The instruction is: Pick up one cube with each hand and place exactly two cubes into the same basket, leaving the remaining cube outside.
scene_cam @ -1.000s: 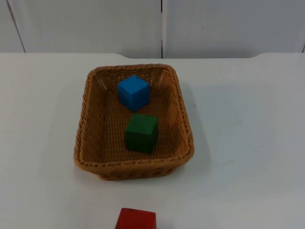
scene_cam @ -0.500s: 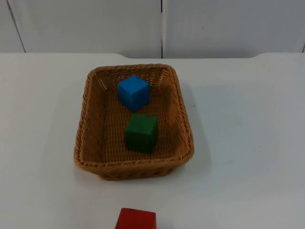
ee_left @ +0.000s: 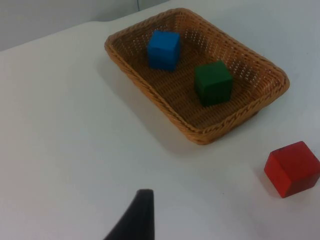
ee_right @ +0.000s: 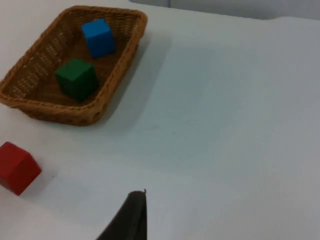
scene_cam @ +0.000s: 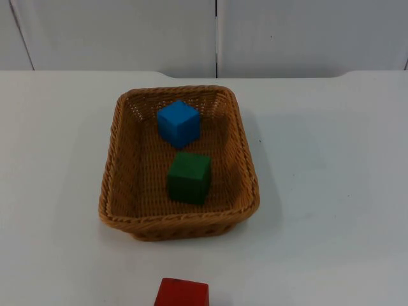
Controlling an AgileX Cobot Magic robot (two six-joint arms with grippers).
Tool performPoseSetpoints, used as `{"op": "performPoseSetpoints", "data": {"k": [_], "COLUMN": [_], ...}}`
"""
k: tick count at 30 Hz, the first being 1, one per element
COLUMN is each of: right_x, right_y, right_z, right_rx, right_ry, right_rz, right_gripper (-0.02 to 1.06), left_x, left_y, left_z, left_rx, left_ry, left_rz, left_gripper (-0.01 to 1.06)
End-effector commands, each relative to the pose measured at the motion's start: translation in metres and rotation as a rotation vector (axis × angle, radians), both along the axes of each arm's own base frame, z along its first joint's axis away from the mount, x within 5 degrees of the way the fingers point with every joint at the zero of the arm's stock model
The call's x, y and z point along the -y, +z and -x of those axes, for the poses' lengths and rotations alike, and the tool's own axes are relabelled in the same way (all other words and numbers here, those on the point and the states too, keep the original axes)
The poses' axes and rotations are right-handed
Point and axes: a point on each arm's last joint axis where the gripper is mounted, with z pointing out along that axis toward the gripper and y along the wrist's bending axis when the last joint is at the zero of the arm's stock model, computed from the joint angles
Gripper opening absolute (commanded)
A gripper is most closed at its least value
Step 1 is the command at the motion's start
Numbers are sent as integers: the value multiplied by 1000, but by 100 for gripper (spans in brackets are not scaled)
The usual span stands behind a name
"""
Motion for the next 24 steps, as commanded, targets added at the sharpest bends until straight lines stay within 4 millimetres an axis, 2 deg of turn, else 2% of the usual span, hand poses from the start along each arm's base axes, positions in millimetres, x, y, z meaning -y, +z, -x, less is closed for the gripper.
{"op": "performPoseSetpoints", "data": {"k": [1, 10, 24], "right_x": [0, -2, -2], "right_y": [1, 1, 1], "right_z": [0, 0, 0], "right_rx": [12, 12, 12], "right_ry": [-53, -231, -237], "right_rz": [1, 2, 2], "right_gripper": [105, 105, 105], "left_x": [0, 0, 0], "left_y": [0, 0, 0], "left_z": [-1, -1, -1], "left_rx": [10, 10, 10], "left_ry": [3, 3, 3], "left_rz": [3, 3, 3], "left_gripper": [105, 105, 105]}}
